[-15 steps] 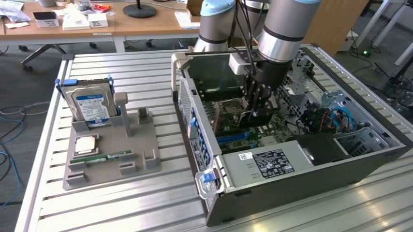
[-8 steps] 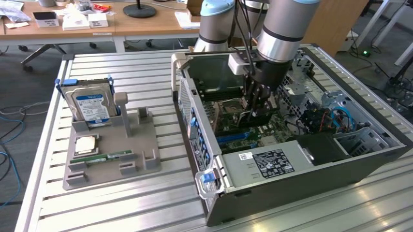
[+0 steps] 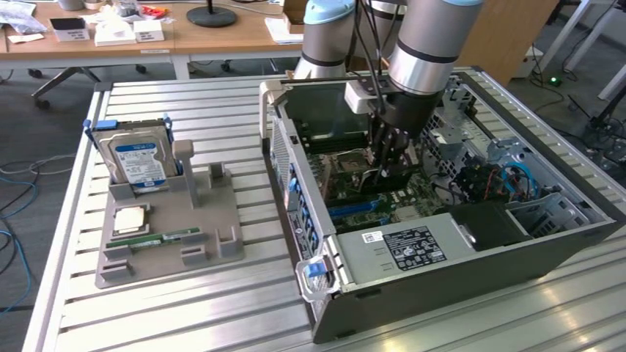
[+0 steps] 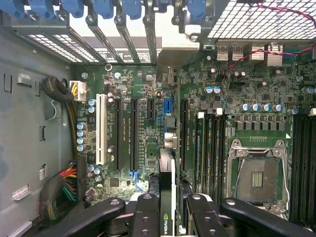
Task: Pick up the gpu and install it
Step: 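Insert the gpu into the slot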
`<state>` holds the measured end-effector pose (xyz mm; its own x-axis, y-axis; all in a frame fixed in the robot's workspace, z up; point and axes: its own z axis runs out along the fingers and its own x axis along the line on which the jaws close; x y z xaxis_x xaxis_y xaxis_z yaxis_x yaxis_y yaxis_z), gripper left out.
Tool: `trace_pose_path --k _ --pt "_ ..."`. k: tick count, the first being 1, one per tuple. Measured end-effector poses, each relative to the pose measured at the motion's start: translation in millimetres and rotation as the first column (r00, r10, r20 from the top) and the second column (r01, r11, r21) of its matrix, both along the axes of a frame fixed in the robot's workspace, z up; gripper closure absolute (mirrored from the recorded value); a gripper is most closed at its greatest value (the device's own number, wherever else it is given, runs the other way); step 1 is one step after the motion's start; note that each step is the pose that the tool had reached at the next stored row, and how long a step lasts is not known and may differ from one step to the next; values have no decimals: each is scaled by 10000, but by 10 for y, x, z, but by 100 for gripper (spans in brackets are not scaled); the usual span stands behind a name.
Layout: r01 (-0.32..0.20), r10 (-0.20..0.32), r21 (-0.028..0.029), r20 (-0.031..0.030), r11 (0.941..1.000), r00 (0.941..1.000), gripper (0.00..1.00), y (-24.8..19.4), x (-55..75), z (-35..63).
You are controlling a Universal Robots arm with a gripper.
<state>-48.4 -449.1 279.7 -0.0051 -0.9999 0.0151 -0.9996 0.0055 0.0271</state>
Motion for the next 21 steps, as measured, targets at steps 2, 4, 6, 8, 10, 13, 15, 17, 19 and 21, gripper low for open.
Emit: trace_pose_path --k 2,4,6,8,10,13,15,17,19,21 --pt "-1 1 -1 0 10000 10000 74 0 -4 0" --pt "-2 2 -4 0 10000 10000 74 -1 -5 0" --pt "-1 1 -5 0 10000 10000 74 -3 -7 0" --pt "0 0 -7 0 10000 10000 74 -7 -8 0" --pt "1 -1 -6 0 10000 10000 74 -9 -9 0" --pt "0 0 -7 0 10000 10000 74 -10 -21 0" --pt "0 0 -7 0 10000 10000 74 -10 -29 0" --pt "-2 2 -7 0 10000 10000 74 -11 -32 -2" --pt "0 0 -6 0 10000 10000 74 -11 -37 -10" --pt "1 -1 -7 1 10000 10000 74 -11 -43 -18"
